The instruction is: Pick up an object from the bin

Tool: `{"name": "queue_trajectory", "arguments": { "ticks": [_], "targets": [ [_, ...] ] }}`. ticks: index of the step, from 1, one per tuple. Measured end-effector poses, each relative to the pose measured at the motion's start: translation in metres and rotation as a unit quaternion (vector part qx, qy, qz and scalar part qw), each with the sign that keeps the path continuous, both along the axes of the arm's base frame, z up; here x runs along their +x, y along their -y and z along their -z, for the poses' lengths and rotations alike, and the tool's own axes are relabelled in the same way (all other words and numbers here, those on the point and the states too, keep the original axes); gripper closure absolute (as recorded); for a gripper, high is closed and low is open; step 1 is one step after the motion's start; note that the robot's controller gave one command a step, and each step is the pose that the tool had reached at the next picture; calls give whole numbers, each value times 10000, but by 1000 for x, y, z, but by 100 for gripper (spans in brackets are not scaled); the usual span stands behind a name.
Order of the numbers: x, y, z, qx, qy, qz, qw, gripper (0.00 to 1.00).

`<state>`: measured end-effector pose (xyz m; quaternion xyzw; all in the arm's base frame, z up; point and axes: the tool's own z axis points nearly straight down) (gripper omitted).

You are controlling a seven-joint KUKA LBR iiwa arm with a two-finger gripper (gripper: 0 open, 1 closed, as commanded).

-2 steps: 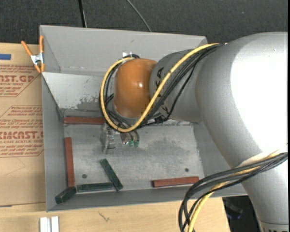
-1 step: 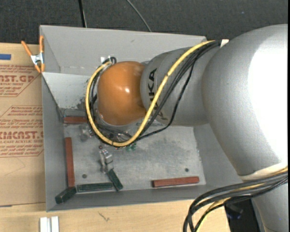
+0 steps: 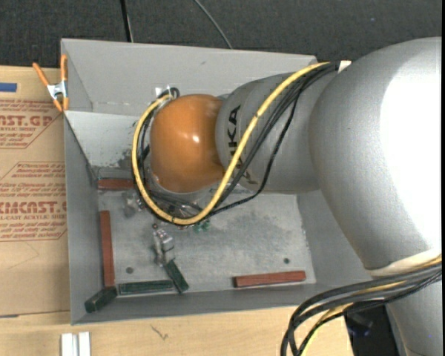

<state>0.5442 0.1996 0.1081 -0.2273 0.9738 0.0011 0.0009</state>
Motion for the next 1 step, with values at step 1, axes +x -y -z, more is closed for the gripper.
{"name": "queue_trajectory", "arguments": {
  "ticks": [1],
  "targets": [
    [-20, -1, 7, -4, 24, -746, 9972, 0]
  ]
}}
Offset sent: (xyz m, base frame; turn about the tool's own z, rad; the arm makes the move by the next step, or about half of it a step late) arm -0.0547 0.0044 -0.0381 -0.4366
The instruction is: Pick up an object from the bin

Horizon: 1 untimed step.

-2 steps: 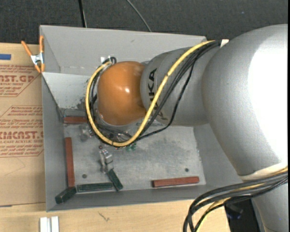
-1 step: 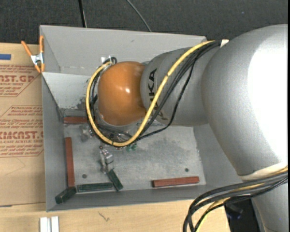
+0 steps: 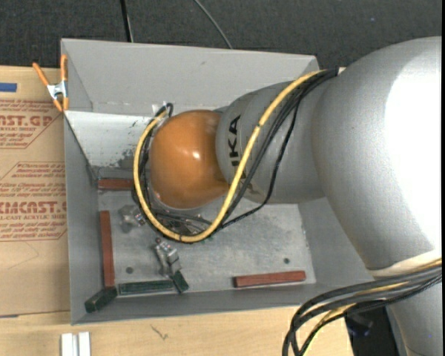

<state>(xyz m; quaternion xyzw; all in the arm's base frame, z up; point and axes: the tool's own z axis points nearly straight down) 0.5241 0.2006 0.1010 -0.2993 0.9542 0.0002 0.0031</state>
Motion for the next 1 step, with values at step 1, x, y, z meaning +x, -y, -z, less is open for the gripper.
{"name": "queue_trajectory", "arguments": {
  "ticks": [1],
  "targets": [
    [-28, -3, 24, -6, -20, -1356, 9908, 0]
  ]
}}
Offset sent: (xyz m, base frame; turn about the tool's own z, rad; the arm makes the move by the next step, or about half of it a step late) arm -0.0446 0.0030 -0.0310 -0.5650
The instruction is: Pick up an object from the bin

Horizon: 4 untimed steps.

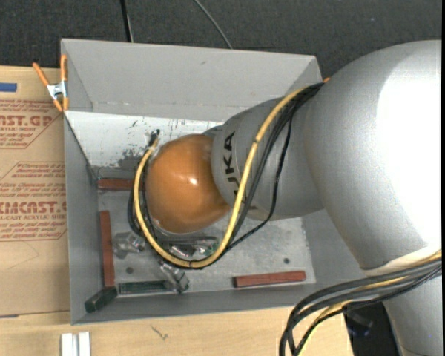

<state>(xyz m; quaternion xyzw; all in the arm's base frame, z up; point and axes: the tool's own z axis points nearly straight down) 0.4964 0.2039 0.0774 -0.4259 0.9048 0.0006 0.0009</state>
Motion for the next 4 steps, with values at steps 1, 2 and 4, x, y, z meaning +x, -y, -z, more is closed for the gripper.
{"name": "queue_trajectory", "arguments": {
  "ticks": [1, 2, 4],
  "targets": [
    [-10, -1, 8, 0, -4, -272, 9996, 0],
    [-11, 0, 8, 2, 0, -567, 9984, 0],
    [5, 33, -38, 1, -18, -1419, 9899, 0]
  ]
}}
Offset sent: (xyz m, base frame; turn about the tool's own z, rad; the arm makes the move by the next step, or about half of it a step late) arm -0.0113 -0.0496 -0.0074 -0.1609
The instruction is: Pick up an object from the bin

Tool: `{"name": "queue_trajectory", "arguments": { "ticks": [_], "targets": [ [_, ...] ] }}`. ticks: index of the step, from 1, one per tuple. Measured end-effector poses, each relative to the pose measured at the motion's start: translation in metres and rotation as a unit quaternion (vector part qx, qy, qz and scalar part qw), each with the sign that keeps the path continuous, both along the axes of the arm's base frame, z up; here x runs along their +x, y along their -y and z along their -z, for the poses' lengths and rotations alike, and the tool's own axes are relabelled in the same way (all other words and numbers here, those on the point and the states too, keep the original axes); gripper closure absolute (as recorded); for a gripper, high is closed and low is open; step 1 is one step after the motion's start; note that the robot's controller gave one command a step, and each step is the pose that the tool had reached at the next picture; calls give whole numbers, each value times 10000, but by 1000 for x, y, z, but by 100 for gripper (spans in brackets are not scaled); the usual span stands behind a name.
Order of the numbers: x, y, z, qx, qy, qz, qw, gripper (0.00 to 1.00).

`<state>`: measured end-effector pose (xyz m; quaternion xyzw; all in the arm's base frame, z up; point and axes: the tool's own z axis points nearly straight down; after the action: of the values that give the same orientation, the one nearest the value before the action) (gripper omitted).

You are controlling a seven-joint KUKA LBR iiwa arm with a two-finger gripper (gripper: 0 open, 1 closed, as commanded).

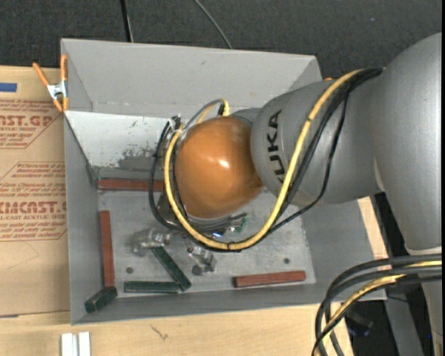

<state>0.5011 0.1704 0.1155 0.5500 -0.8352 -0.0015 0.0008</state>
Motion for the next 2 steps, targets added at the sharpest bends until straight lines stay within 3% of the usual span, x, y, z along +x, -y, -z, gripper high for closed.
{"name": "queue_trajectory", "arguments": {
  "ticks": [1, 2],
  "targets": [
    [21, 10, -14, 10, 56, 218, 9997, 0],
    [4, -4, 17, 2, 22, -337, 9994, 0]
  ]
}}
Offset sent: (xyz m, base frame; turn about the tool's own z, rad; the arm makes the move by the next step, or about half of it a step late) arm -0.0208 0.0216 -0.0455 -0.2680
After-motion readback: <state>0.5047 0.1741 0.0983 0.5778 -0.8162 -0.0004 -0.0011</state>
